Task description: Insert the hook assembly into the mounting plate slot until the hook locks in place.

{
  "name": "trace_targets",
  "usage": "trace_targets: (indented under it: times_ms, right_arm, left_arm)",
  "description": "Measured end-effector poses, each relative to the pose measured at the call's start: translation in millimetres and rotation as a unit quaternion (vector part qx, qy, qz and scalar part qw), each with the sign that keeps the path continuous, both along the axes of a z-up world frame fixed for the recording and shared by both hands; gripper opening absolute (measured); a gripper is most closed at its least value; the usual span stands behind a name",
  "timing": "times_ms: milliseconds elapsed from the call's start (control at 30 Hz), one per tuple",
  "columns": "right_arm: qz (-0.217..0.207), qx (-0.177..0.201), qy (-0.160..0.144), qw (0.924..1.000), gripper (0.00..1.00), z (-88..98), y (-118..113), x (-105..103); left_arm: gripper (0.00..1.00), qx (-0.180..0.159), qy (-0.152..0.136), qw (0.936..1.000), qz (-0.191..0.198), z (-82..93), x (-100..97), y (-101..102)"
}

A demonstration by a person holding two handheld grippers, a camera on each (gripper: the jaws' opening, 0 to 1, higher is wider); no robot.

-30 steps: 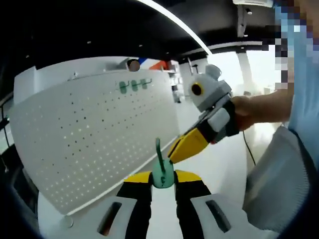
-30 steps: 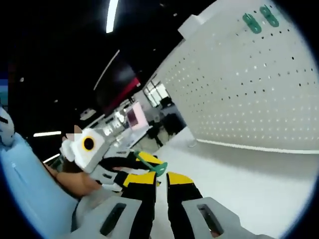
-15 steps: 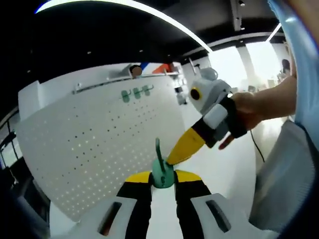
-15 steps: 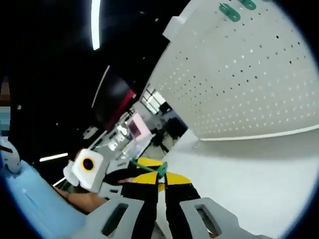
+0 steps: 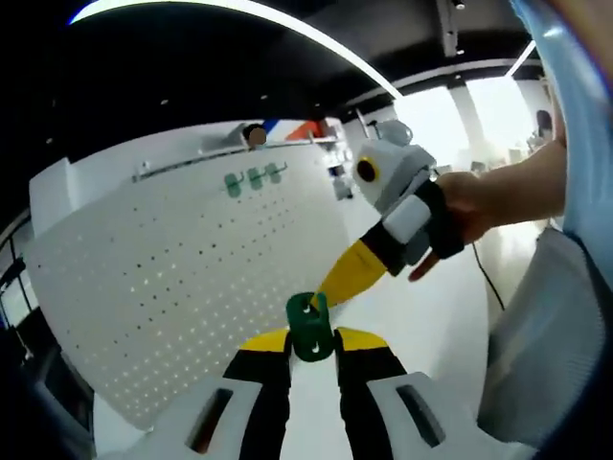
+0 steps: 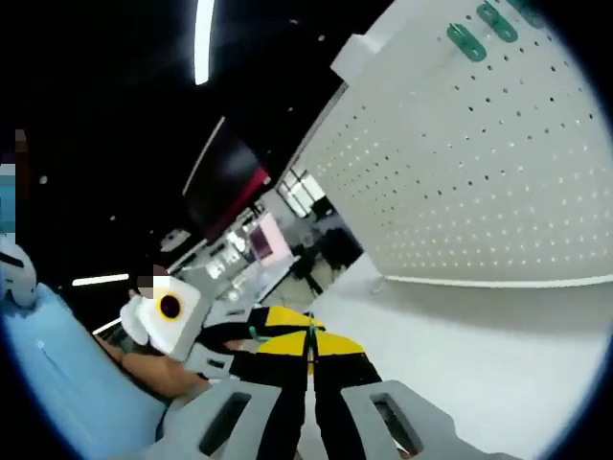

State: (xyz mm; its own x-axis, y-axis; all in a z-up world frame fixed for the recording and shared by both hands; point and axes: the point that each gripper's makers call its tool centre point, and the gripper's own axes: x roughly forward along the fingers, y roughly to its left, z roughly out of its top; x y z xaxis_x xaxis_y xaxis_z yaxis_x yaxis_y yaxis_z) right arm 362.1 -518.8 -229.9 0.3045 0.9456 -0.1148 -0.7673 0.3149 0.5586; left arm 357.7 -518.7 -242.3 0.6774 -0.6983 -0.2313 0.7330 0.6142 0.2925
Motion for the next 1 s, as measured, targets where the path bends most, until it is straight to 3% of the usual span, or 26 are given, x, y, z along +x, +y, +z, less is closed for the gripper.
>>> trace_targets:
  times_ms: [367, 633, 800, 1000]
  right_arm:
    - [0.031, -0.022, -0.041, 0.9984, 0.00, 8.1, -10, -1]
    - [0.056, -0.040, -0.051, 0.9964, 0.00, 6.7, -16, -5]
    - [0.089, -0.050, -0.063, 0.9928, 0.00, 8.1, -19, -10]
    - [0.122, -0.064, -0.087, 0.9866, 0.00, 10.5, -20, -18]
  left_arm:
    - [0.17, -0.013, 0.007, 0.9993, -0.035, 8.3, -8.8, -5]
    - [0.17, -0.021, 0.010, 0.9977, -0.063, 14.4, -17.7, -5]
    - [0.17, -0.043, 0.026, 0.9908, -0.126, 21.2, -35.7, -12]
    - [0.16, -0.059, 0.030, 0.9825, -0.174, 32.7, -50.2, -16]
